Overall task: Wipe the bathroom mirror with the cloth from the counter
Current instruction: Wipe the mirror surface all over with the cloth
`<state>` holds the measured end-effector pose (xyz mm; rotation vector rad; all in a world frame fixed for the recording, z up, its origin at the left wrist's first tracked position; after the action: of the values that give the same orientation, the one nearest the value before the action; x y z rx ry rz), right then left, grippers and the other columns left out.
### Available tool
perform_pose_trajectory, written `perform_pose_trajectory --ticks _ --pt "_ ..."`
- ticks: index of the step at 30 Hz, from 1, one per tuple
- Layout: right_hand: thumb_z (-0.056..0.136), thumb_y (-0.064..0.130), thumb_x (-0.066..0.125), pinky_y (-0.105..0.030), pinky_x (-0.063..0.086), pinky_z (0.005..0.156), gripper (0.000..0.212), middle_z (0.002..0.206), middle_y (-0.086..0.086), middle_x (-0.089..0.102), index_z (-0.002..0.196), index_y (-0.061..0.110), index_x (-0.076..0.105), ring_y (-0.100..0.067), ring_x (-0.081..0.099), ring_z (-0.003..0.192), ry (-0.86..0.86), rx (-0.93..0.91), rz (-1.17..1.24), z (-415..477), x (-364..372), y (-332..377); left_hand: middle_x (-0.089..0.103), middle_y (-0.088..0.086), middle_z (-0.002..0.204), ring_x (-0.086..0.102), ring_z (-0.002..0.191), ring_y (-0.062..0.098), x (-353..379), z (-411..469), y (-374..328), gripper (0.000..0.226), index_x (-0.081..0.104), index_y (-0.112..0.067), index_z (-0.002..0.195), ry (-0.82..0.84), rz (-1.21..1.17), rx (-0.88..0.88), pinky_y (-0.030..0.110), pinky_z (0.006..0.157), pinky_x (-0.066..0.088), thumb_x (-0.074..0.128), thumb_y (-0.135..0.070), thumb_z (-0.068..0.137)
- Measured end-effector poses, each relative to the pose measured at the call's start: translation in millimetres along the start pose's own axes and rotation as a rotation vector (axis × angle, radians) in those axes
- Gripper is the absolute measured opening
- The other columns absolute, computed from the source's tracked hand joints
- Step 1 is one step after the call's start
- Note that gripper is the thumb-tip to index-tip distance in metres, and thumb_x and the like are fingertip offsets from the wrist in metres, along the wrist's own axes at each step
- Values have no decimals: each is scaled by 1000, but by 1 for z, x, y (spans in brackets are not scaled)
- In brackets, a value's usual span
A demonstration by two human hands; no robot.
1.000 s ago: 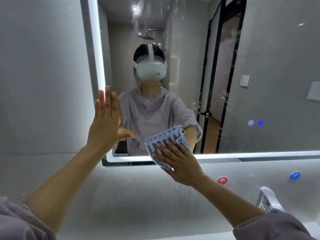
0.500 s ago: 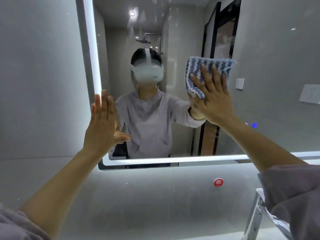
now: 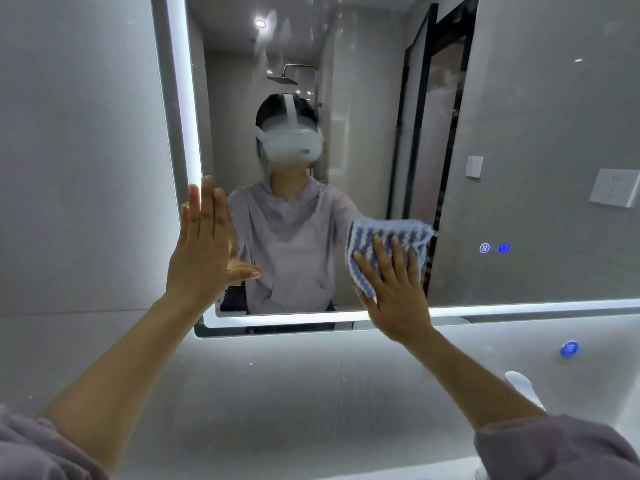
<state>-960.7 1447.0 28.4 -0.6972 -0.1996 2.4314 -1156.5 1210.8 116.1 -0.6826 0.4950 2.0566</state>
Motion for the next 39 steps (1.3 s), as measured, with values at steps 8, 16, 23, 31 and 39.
perform_pose_trajectory --ticks 8,16,23,31,39 --pt "96 40 39 -55 11 118 68 162 -10 0 154 26 7 -36 6 147 75 8 -31 -49 15 20 1 27 155 -1 143 43 2 0 2 133 -6 6 143 -7 12 2 49 117 8 52 -73 52" --pt "99 43 28 -57 6 118 63 161 -4 -15 153 29 -2 -33 -2 148 103 71 29 10 -13 6 -8 22 156 -11 144 38 4 1 3 136 -5 4 146 31 69 -23 45 119 2 46 -79 51" --pt "99 52 6 -48 -3 119 61 161 -13 9 153 25 16 -30 1 148 27 190 26 115 -51 -19 -16 21 155 -16 143 37 2 1 2 138 -10 3 146 62 72 -31 44 120 -1 51 -79 54" --pt "101 50 6 -54 6 119 59 161 -12 6 154 24 12 -33 3 148 -39 261 38 102 -32 -14 -21 18 154 -17 143 36 4 1 3 135 -11 3 146 41 63 -9 42 120 -2 45 -80 54" --pt "102 47 12 -59 10 117 58 161 -10 -11 153 25 -3 -37 0 147 86 172 45 7 -7 -2 -17 19 154 -14 144 37 4 2 2 136 -8 3 146 37 95 -11 42 119 -2 50 -79 55"
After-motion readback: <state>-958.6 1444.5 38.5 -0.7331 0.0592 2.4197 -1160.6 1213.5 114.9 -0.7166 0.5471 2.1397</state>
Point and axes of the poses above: each hand's wrist, its own z-axis towards the middle knuckle, its own x-axis out of the palm, y = z × x, the point moved 2 cm from there along z, towards the middle knuckle
